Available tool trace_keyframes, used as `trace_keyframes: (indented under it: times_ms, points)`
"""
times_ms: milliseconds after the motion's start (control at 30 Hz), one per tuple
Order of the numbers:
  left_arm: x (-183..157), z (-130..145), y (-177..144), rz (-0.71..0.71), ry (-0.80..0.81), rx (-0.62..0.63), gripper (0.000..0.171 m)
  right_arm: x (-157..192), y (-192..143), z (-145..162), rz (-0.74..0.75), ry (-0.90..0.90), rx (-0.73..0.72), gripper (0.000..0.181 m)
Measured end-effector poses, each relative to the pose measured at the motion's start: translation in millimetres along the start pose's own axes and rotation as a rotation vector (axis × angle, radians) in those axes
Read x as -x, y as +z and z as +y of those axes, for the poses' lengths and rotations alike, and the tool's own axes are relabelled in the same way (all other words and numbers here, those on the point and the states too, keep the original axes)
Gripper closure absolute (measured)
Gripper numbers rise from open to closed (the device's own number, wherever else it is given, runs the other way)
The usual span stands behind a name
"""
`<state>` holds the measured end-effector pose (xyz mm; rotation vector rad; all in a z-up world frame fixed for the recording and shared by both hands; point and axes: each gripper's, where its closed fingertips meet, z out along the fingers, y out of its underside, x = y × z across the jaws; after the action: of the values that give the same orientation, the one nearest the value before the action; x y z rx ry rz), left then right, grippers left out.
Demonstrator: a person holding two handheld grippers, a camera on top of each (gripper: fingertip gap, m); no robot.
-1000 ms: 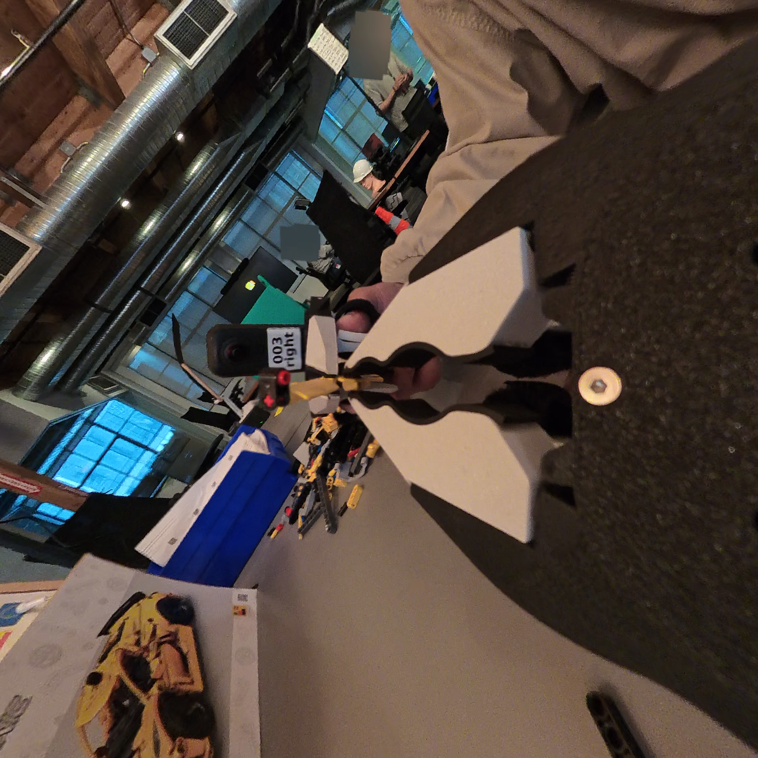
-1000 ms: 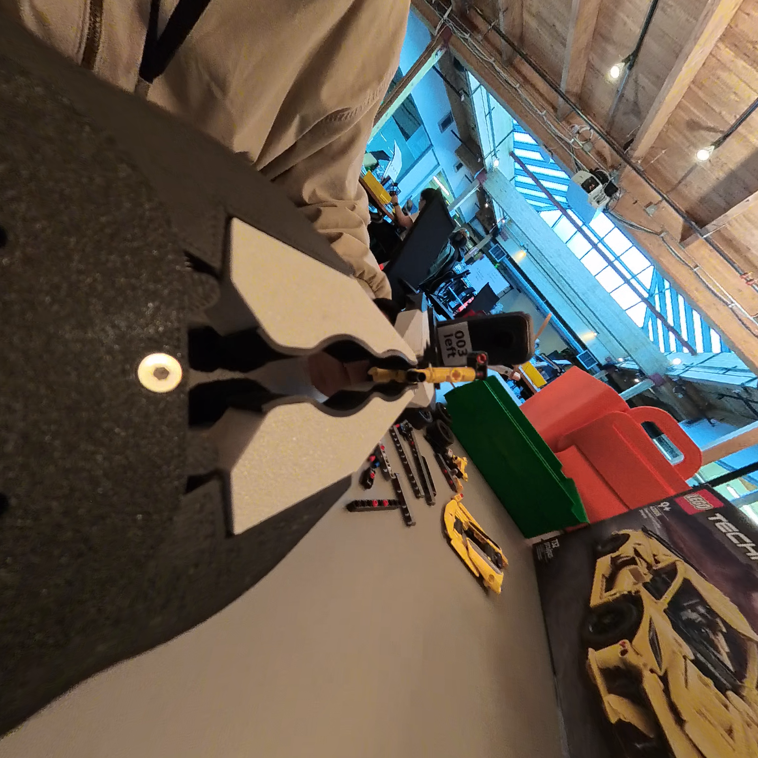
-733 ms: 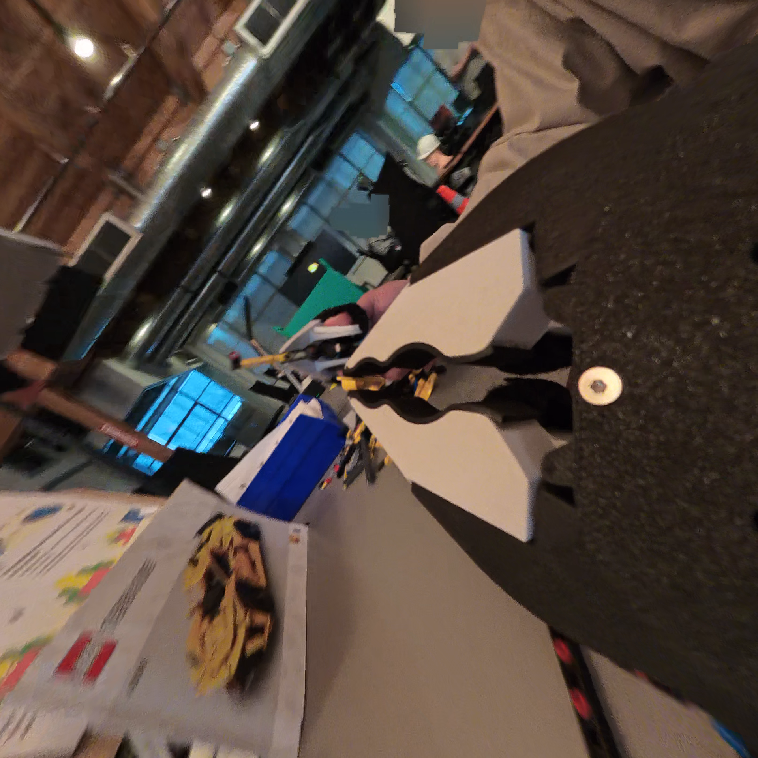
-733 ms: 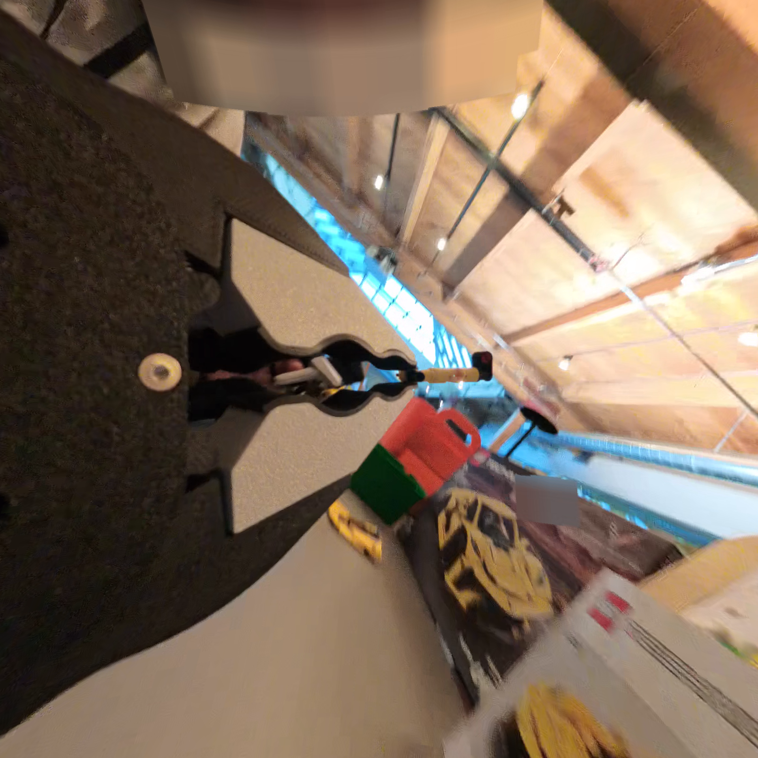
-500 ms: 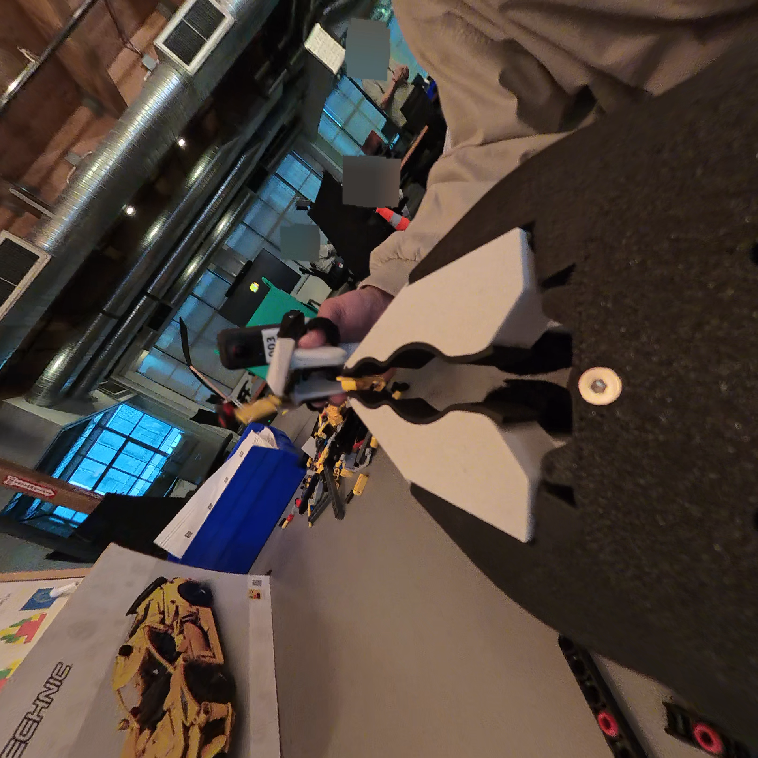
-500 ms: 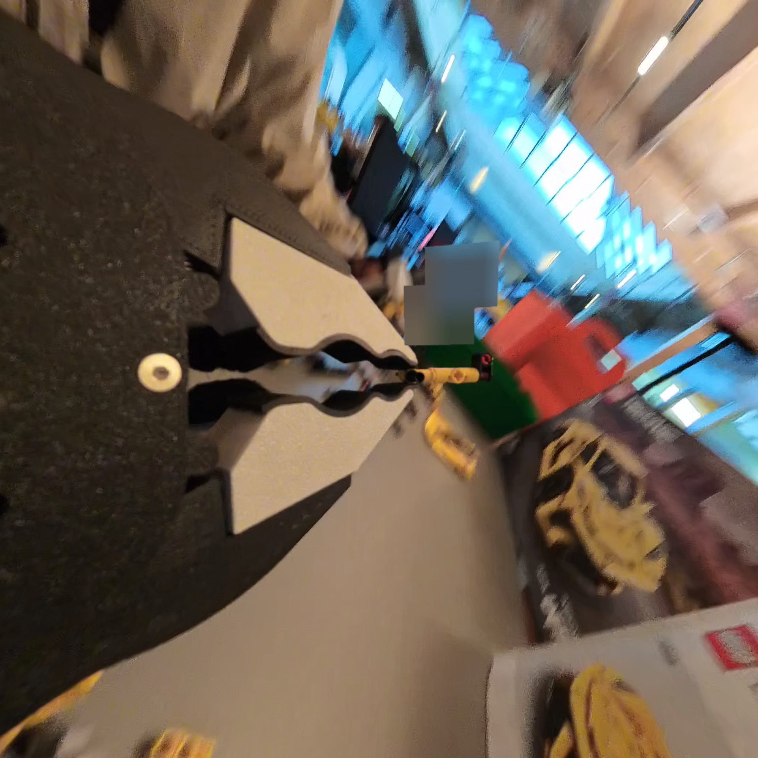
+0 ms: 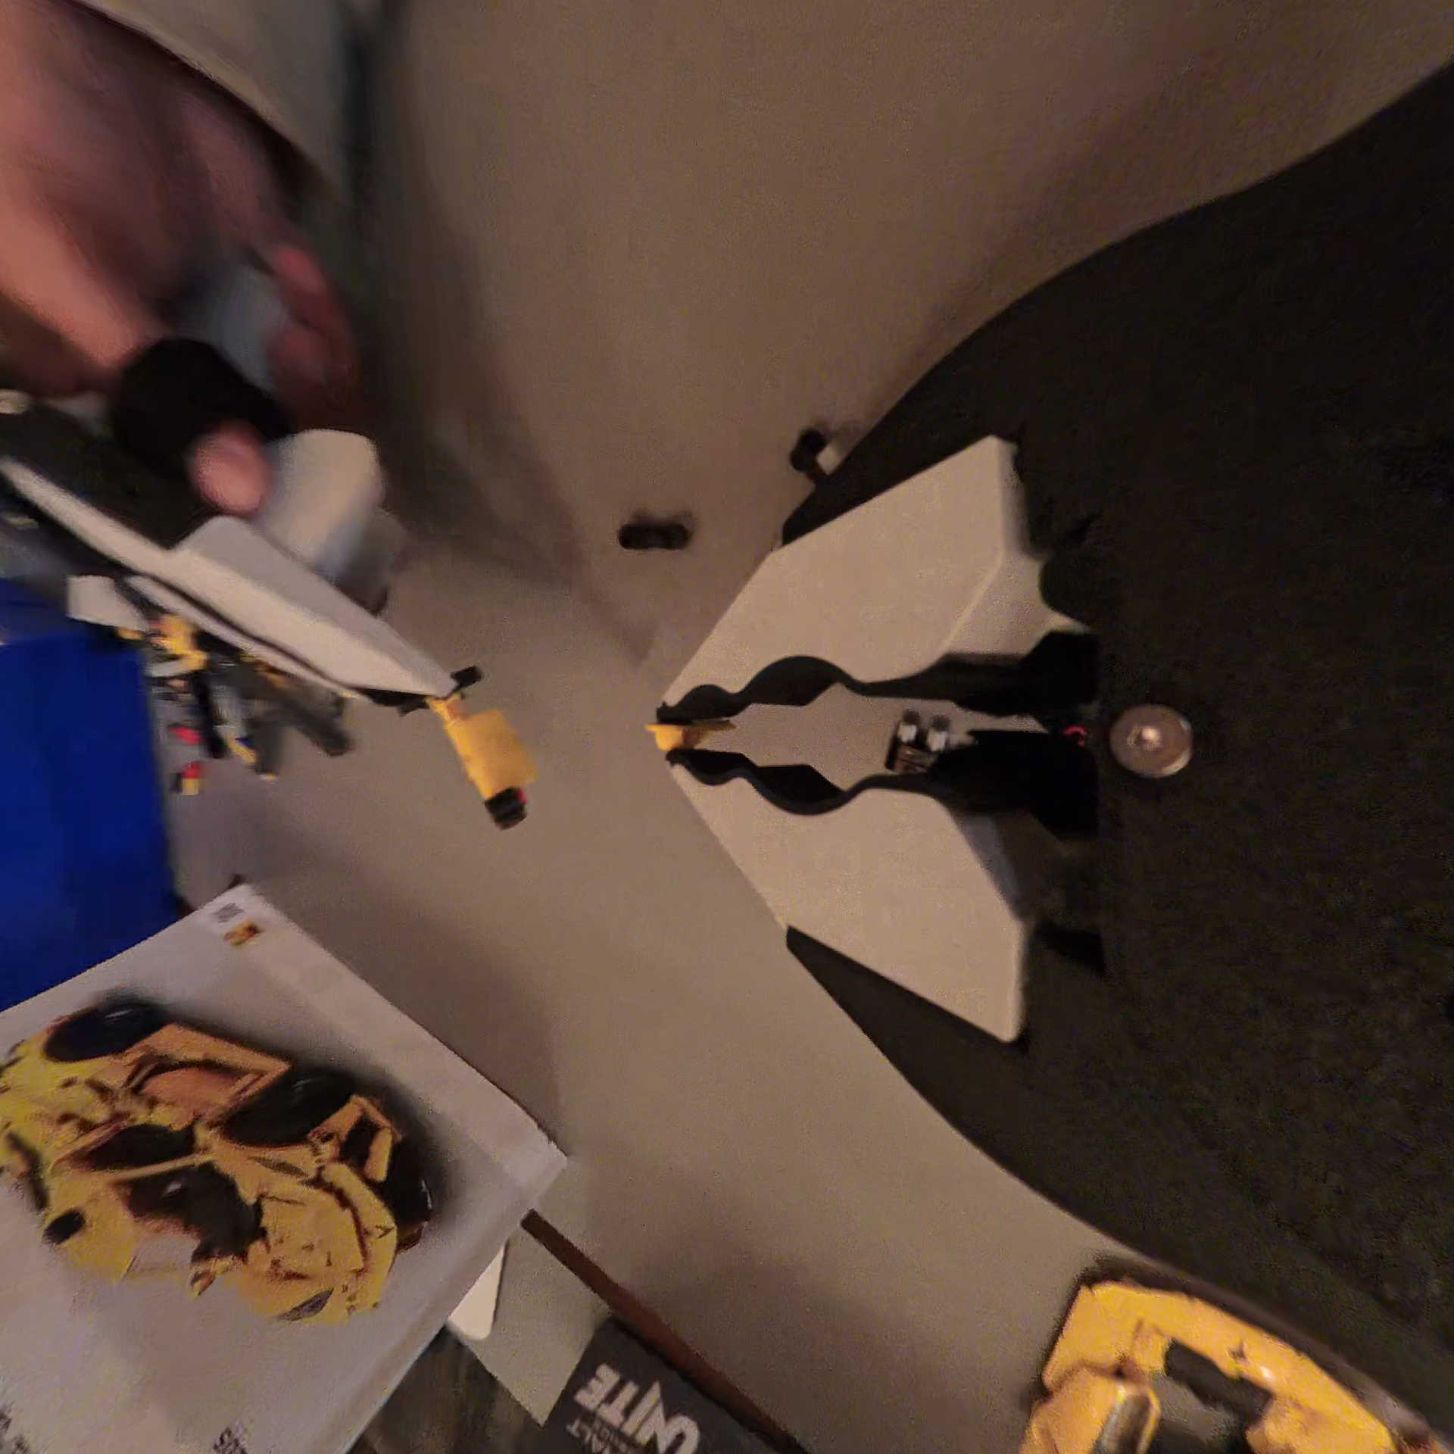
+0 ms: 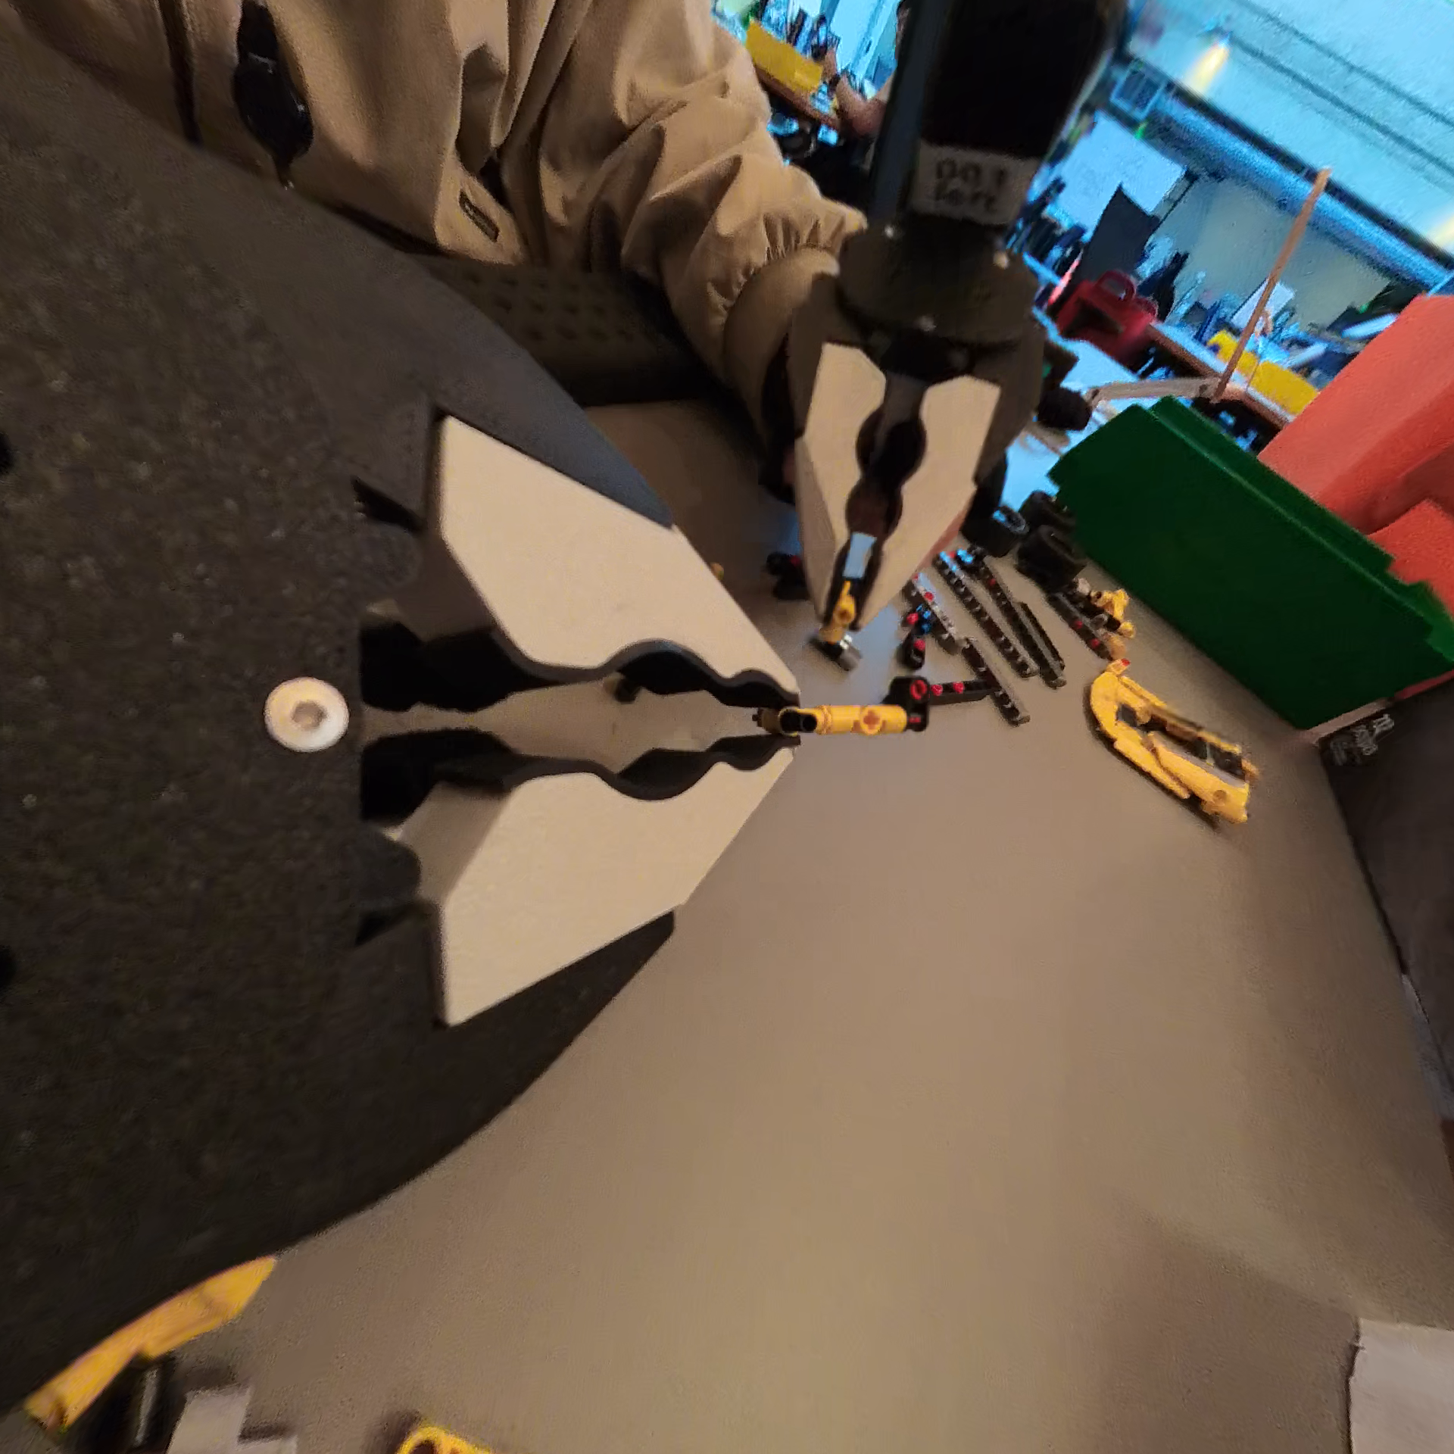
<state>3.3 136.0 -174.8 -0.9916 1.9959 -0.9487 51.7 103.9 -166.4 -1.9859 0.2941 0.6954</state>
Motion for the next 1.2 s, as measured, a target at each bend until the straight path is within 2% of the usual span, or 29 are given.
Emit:
trace_keyframes:
  times_ms: [167,300,367,433,500,567,667,700,733,767,933,1033,1067,1200]
  points:
    - [-11.1,-6.3,3.6,-0.152,0.416,0.008,0.165,-6.7,10.6,22.5,0.131,-0.164,0.16,0.175]
    - [-23.5,-29.1,-5.1,-0.197,0.563,-0.123,0.164,-9.6,16.0,35.1,0.182,-0.231,0.234,0.173]
    - [-23.3,-39.0,-10.3,-0.233,0.592,-0.176,0.165,-1.7,15.2,31.0,0.136,-0.222,0.204,0.151]
    - [-21.2,-46.8,-15.3,-0.266,0.608,-0.226,0.164,28.0,8.7,13.1,-0.033,-0.204,0.086,0.136]
    - [-24.0,-53.6,-19.7,-0.261,0.612,-0.282,0.165,70.7,-4.5,-9.4,-0.29,-0.142,-0.062,0.134]
    - [-29.7,-64.5,-26.7,-0.26,0.619,-0.365,0.164,94.3,-8.1,-13.1,-0.446,-0.077,-0.095,0.131]
    - [-31.6,-72.6,-31.9,-0.27,0.602,-0.411,0.164,91.7,7.2,7.6,-0.401,-0.142,0.013,0.134]
    - [-32.6,-71.7,-31.0,-0.261,0.597,-0.408,0.165,96.7,7.6,7.6,-0.424,-0.153,0.01,0.14]
    - [-32.2,-71.6,-31.2,-0.265,0.599,-0.409,0.165,102.9,5.9,8.1,-0.464,-0.154,0.01,0.154]
    - [-31.3,-71.9,-31.7,-0.27,0.6,-0.41,0.165,103.3,5.6,7.2,-0.468,-0.15,0.011,0.156]
    - [-31.1,-77.5,-36.4,-0.266,0.567,-0.444,0.164,107.4,1.4,2.5,-0.492,-0.162,-0.029,0.159]
    - [-35.3,-76.8,-36.1,-0.261,0.599,-0.445,0.165,112.2,0.4,0.9,-0.526,-0.122,-0.04,0.15]
    - [-37.2,-77.5,-36.5,-0.27,0.619,-0.448,0.165,111.9,1.3,3.2,-0.531,-0.112,-0.025,0.157]
    - [-36.6,-75.6,-31.1,-0.286,0.602,-0.41,0.164,105.9,1.4,4.4,-0.478,-0.153,-0.013,0.159]
